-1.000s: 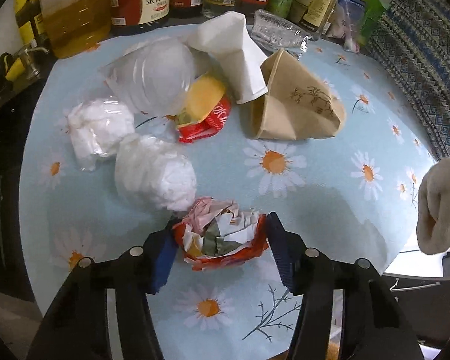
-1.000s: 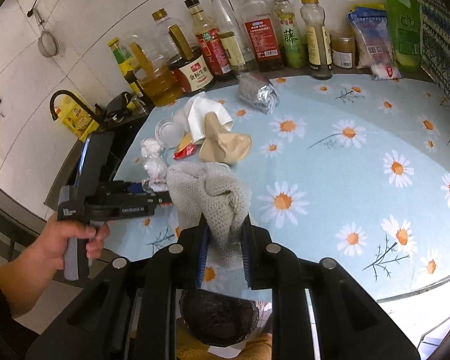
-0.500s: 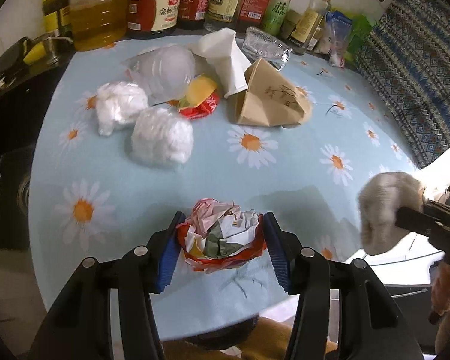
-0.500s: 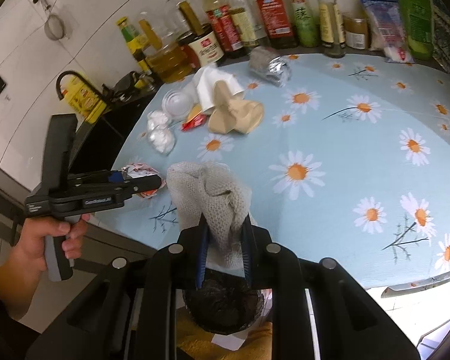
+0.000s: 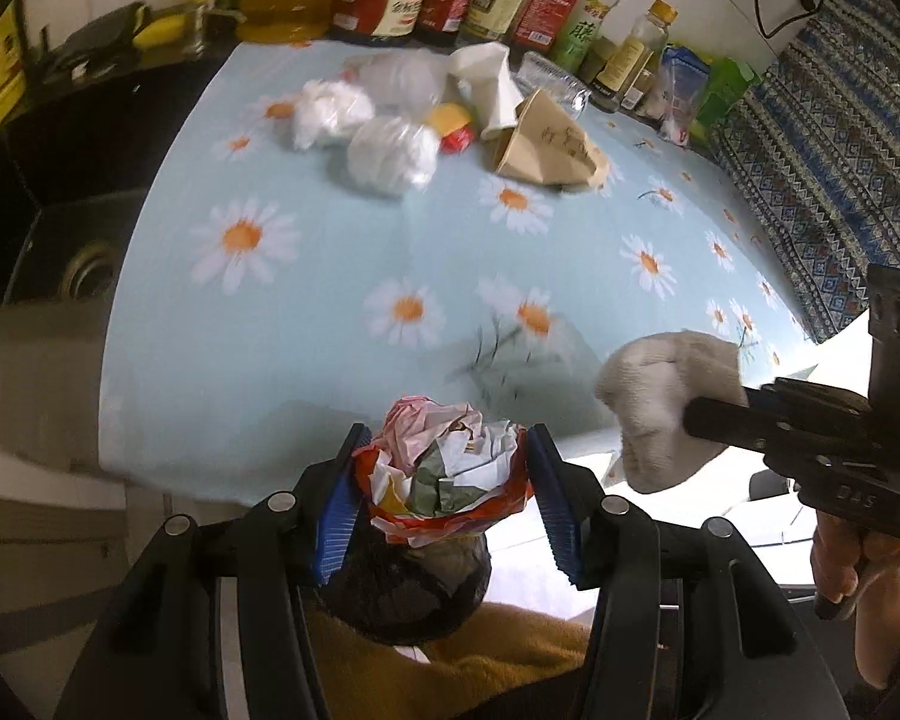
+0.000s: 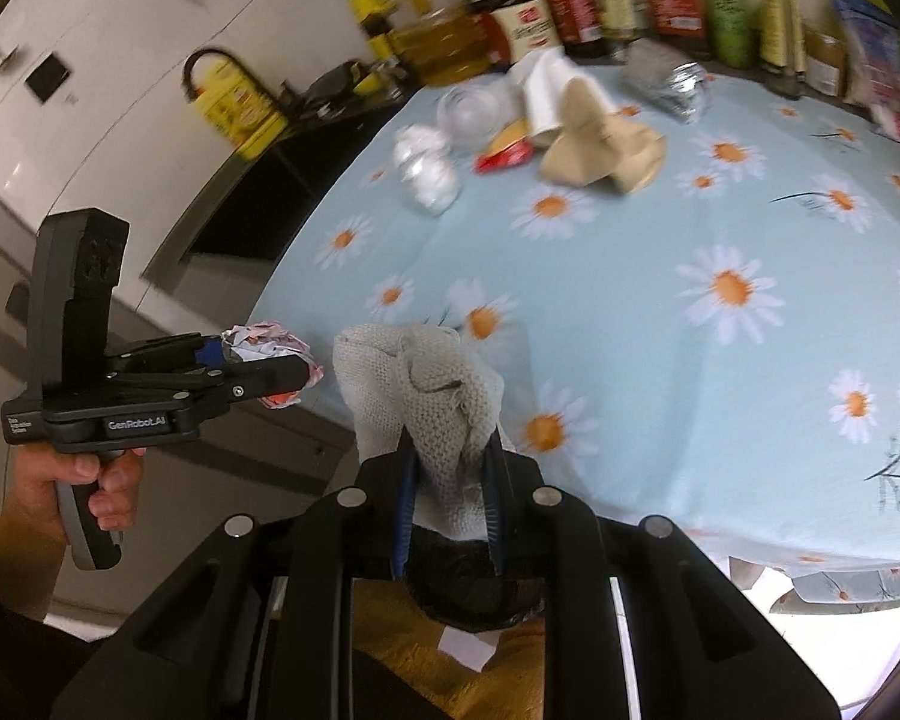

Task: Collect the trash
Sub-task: 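Lower both held items over the black bin and open both tools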

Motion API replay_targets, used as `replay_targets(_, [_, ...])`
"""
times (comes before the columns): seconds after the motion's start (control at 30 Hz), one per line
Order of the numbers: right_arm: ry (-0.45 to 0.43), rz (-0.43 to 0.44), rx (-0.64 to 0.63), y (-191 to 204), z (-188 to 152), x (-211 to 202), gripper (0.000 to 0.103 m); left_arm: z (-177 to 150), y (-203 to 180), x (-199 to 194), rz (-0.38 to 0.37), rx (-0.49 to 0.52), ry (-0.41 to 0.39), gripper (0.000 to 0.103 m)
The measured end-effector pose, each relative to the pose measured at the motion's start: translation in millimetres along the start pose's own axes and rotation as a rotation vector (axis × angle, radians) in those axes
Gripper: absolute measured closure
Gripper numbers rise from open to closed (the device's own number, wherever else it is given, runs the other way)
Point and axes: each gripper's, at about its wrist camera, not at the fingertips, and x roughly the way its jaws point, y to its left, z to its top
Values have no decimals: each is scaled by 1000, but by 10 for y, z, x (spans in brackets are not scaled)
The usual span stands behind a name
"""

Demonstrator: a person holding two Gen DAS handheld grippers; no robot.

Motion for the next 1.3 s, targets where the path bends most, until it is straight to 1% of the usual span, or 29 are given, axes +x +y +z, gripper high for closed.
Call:
replay_targets(0.17, [68,22,-47,140,-156,199,82,-273,91,-18,-2,-36,24,52])
replay_targets(0.27, [118,24,-67,202,-260,356,82,-444,155,54,-6,-57,56,52])
replay_targets(0.4, [171,-19,-112,263,-390,560,81,-651,236,210,1,-84,104,52])
replay_targets(0.47, [198,-7,-106,254,-462,664,81,-734,267,291,4,-94,125,52])
replay_targets(0.6, [245,-23,-110,226,-567,870,81,-906,363,506,-4,-119,177,52])
replay_targets(0.73, [295,-27,-81,150,-667,1080,81,-1042,429,711,1,-145,241,52])
replay_targets(0.87, [325,-35,-76,106,-699,1251,81,-1110,434,847,5,-150,270,52])
replay_targets(0.93, [336,-34,-59,96,-680,1311,78,-1124,444,905,5,-159,282,49])
replay_targets(0.97, [340,-36,-48,82,-674,1332,73,-1130,460,930,11,-171,289,49])
replay_targets(1.03, [351,-23,-22,51,-681,1365,65,-1140,482,963,16,-198,305,40])
replay_targets(1.07, [352,-19,-12,27,-711,1351,60,-1154,519,987,11,-225,318,37])
replay_targets(1.17, [349,-22,-1,-9,-700,1343,60,-1195,604,1009,-6,-268,333,36])
replay_targets(1.3, [338,-22,6,-31,-716,1284,59,-1195,642,1010,5,-276,340,36])
